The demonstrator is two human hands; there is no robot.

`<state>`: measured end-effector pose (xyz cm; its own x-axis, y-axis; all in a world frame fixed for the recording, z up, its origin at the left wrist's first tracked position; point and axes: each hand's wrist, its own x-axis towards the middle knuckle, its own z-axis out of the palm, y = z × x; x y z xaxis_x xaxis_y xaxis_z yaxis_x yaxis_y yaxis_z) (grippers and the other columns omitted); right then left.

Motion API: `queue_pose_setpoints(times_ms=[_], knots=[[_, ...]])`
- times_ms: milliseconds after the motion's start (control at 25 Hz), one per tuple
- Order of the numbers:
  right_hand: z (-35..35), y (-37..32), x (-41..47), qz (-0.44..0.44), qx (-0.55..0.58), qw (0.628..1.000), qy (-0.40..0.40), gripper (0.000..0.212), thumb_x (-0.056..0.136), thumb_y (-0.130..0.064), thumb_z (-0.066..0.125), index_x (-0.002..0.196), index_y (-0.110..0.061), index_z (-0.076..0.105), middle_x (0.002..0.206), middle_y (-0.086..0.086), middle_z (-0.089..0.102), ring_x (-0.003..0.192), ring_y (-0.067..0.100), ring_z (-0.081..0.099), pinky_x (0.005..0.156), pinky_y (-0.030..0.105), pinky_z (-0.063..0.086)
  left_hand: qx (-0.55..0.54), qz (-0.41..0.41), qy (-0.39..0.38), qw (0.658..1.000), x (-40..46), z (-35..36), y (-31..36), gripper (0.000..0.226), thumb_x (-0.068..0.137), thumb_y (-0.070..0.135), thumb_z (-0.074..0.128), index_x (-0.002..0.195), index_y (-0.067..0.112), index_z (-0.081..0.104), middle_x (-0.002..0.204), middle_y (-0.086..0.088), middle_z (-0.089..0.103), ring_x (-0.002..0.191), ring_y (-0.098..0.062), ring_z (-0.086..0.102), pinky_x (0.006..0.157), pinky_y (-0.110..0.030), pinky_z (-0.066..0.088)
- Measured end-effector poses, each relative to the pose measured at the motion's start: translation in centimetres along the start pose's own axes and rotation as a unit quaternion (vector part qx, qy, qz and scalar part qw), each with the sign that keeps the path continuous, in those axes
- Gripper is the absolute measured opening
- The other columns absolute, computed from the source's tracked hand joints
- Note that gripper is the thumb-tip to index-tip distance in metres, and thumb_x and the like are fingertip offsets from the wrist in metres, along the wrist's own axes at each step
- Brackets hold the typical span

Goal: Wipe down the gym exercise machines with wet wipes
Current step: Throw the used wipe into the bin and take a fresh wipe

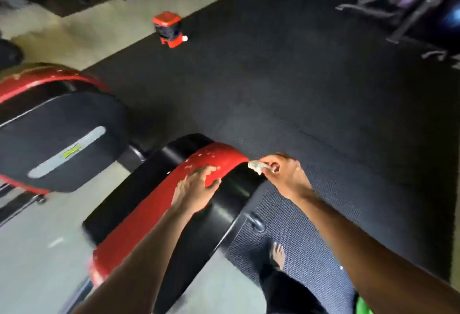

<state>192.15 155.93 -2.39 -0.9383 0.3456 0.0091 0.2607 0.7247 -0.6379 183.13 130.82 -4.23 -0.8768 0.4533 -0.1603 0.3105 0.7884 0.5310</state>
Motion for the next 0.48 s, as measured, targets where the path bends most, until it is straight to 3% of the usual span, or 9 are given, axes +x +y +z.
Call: queue_pose_setpoints(times_ms=[240, 360, 480], knots=[[-7.3, 14.3, 8.2, 0.092, 0.009, 0.996, 0.009, 0.022, 0.093, -0.026, 0.07, 0.115, -0.027, 0.072, 0.109, -0.008, 0.069, 0.089, 0.011, 0.067, 0.08, 0.034, 0.059, 0.021, 0.039, -0.089, 0.995, 18.0, 8.2, 10.8, 0.044, 0.096, 0.051, 0.065, 0.137, 0.032, 0.062, 0.136, 0.006, 0.068, 0.119, -0.021, 0.068, 0.101, -0.039, 0.053], [-11.5, 18.2, 12.6, 0.086, -0.014, 0.996, -0.008, 0.022, 0.094, -0.023, 0.068, 0.116, -0.025, 0.071, 0.109, -0.006, 0.067, 0.089, 0.01, 0.064, 0.077, 0.027, 0.056, 0.002, 0.001, -0.114, 0.993, 25.5, 9.6, 15.2, 0.044, 0.096, 0.051, 0.066, 0.136, 0.033, 0.061, 0.137, 0.002, 0.068, 0.118, -0.022, 0.069, 0.102, -0.042, 0.053], [-15.1, 21.3, 19.8, 0.08, -0.026, 0.996, -0.012, 0.028, 0.096, -0.02, 0.067, 0.123, -0.019, 0.068, 0.112, -0.003, 0.066, 0.089, 0.007, 0.061, 0.079, 0.025, 0.056, -0.003, 0.023, -0.121, 0.992, 33.3, 10.0, 19.5, 0.046, 0.1, 0.052, 0.063, 0.14, 0.029, 0.06, 0.138, 0.0, 0.067, 0.118, -0.021, 0.069, 0.102, -0.043, 0.054]])
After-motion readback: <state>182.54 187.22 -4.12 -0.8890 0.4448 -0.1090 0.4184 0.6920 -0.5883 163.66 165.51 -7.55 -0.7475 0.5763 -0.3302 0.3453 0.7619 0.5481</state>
